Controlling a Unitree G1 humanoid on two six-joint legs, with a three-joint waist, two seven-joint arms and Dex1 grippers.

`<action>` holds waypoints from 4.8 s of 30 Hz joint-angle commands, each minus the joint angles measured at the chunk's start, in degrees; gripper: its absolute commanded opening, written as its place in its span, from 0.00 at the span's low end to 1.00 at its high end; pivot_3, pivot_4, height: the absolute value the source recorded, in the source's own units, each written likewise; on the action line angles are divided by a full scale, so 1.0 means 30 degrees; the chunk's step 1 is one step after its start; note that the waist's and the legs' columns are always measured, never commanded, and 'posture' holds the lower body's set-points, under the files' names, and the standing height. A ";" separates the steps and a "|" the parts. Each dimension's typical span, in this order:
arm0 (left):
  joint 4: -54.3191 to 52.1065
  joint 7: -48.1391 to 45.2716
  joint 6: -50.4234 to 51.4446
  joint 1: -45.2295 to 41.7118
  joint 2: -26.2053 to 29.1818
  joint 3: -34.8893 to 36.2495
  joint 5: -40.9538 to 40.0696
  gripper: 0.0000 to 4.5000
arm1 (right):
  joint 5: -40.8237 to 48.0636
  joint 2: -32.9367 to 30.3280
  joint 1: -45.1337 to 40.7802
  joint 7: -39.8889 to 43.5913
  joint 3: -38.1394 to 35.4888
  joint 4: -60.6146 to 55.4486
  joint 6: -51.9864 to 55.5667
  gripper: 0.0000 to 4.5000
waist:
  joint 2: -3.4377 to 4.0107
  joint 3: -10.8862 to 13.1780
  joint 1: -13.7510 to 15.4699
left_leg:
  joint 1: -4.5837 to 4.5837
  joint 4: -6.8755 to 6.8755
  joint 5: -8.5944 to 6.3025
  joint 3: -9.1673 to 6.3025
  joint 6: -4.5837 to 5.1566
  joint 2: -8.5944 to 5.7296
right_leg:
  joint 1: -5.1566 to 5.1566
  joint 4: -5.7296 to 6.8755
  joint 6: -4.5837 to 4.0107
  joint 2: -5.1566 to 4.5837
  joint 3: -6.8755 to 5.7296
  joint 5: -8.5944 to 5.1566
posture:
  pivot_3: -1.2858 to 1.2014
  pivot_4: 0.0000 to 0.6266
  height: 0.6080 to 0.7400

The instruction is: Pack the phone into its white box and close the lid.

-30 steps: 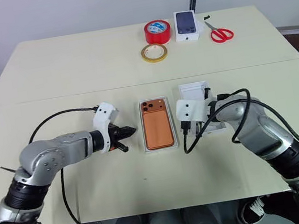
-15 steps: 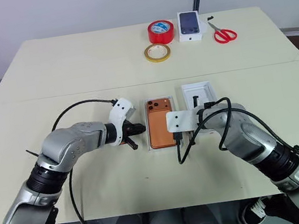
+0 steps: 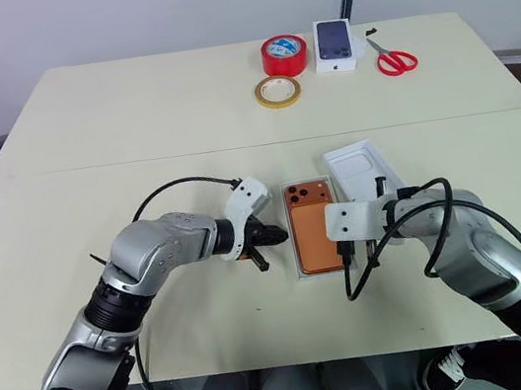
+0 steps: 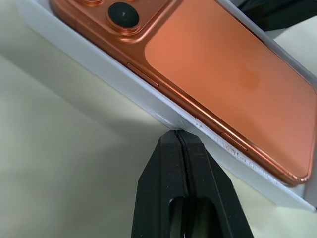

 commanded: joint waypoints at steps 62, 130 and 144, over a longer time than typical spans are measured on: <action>0.0068 -0.4696 -1.6935 0.6849 0.4147 0.7063 0.4468 0.00 | 4.4215 0.9984 -0.5093 -2.9429 -0.5392 0.0946 0.7915 0.01 | 0.0079 0.0070 -0.0701 | -0.0035 0.0020 -0.0043 0.0108 0.0094 0.0087 | -0.0062 0.0036 -0.0018 0.0033 0.0032 0.0014 | 0.52 0.24 1.00; 0.0077 -0.5817 -1.1387 0.3074 -0.1479 0.1059 0.6098 0.00 | 1.5310 -0.2528 -0.3313 -1.1058 -0.0882 -0.2711 1.0614 0.01 | 0.0119 0.0079 -0.0402 | -0.0043 0.0031 -0.0041 0.0166 0.0100 0.0092 | -0.0119 0.0078 -0.0019 0.0051 0.0098 0.0015 | 0.52 0.24 1.00; 0.0410 -0.5702 -1.1172 0.3436 -0.0747 0.1670 0.6235 0.00 | 1.3805 -0.2622 -0.2565 -0.9858 -0.1514 -0.2725 1.0413 0.01 | 0.0119 0.0079 -0.0425 | -0.0041 0.0031 -0.0041 0.0165 0.0100 0.0092 | -0.0119 0.0080 -0.0019 0.0056 0.0097 0.0015 | 0.52 0.24 1.00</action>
